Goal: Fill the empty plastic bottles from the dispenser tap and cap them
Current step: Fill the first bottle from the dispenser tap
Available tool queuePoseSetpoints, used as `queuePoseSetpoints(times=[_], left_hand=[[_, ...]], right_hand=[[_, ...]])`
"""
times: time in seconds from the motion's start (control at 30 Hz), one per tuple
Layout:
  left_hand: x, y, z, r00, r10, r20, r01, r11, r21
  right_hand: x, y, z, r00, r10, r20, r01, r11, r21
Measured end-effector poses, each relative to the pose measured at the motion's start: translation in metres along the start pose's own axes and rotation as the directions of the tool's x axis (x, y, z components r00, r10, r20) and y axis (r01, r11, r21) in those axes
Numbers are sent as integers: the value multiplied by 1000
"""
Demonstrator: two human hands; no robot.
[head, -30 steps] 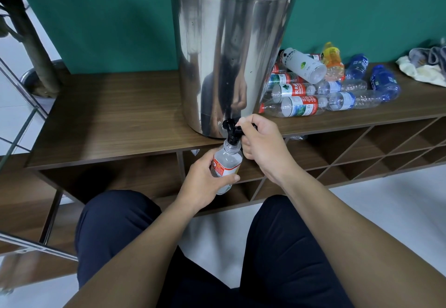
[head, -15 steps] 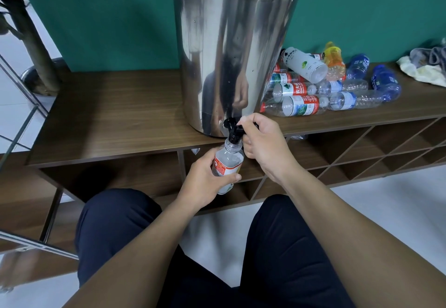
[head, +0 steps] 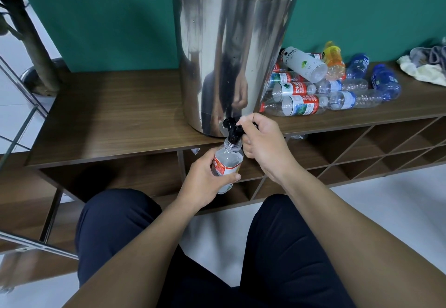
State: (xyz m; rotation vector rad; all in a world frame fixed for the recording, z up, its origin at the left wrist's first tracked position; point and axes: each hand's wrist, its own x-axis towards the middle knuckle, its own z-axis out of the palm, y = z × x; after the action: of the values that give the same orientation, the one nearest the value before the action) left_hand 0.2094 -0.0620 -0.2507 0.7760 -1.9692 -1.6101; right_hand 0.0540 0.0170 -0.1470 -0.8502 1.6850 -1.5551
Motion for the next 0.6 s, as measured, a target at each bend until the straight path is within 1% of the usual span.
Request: queuePoseSetpoints(times=[0.6], left_hand=[[-1,3,0,1000,5,-9,-5,1000,4]], right_hand=[[0,0,2,1000,7,-11,-7,1000,12]])
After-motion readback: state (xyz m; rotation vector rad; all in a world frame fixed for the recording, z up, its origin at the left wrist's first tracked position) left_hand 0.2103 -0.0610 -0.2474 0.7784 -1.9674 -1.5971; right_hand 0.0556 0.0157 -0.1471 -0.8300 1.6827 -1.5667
